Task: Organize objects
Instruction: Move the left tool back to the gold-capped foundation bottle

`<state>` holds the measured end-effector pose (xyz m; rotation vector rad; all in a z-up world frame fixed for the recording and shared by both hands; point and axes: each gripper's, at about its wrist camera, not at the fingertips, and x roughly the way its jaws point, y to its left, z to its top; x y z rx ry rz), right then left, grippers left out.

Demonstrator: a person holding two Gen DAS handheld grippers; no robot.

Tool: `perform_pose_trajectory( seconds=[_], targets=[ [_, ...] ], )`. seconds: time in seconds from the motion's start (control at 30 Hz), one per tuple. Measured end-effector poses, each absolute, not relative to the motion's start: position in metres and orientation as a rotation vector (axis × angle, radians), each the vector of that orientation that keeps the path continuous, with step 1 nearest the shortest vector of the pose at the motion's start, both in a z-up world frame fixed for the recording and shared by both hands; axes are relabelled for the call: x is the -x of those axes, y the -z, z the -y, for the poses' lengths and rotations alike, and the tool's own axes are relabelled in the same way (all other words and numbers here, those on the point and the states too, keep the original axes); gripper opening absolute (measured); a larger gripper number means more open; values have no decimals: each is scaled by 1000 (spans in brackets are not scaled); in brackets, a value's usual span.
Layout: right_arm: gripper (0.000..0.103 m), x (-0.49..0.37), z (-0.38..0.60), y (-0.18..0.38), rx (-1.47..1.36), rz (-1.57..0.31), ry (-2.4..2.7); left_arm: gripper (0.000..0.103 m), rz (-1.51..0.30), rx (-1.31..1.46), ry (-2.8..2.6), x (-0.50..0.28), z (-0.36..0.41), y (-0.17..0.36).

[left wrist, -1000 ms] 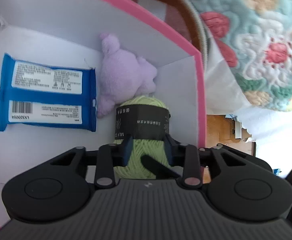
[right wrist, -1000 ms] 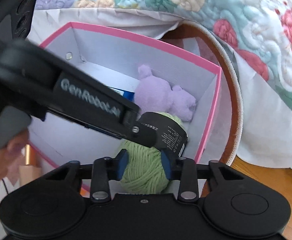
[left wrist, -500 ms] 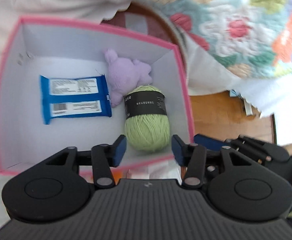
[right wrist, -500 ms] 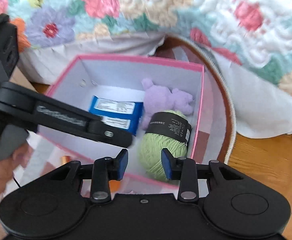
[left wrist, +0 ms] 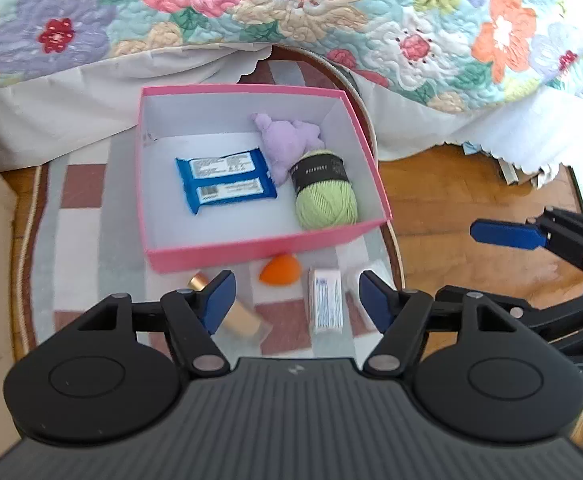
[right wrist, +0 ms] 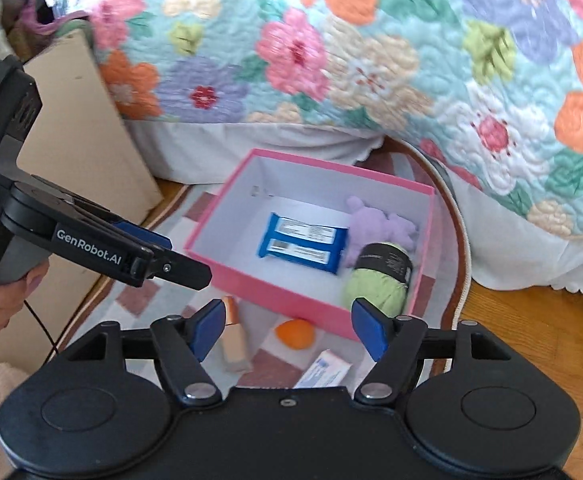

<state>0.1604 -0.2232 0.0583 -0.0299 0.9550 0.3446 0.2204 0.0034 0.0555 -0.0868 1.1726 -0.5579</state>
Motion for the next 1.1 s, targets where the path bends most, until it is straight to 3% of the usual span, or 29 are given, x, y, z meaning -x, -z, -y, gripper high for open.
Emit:
perform_pose_trajectory(
  seconds=[0.27, 0.57, 1.1],
  targets=[
    [77, -126, 190, -77, 104, -951, -457, 71, -1162, 64, 542, -176, -29, -78],
    [78, -103, 153, -59, 173, -983, -575, 73, -1190, 84, 506, -141, -56, -68],
    [79, -114, 137, 14, 238, -1056, -606, 76, -1299, 129, 456, -161, -68, 29]
  ],
)
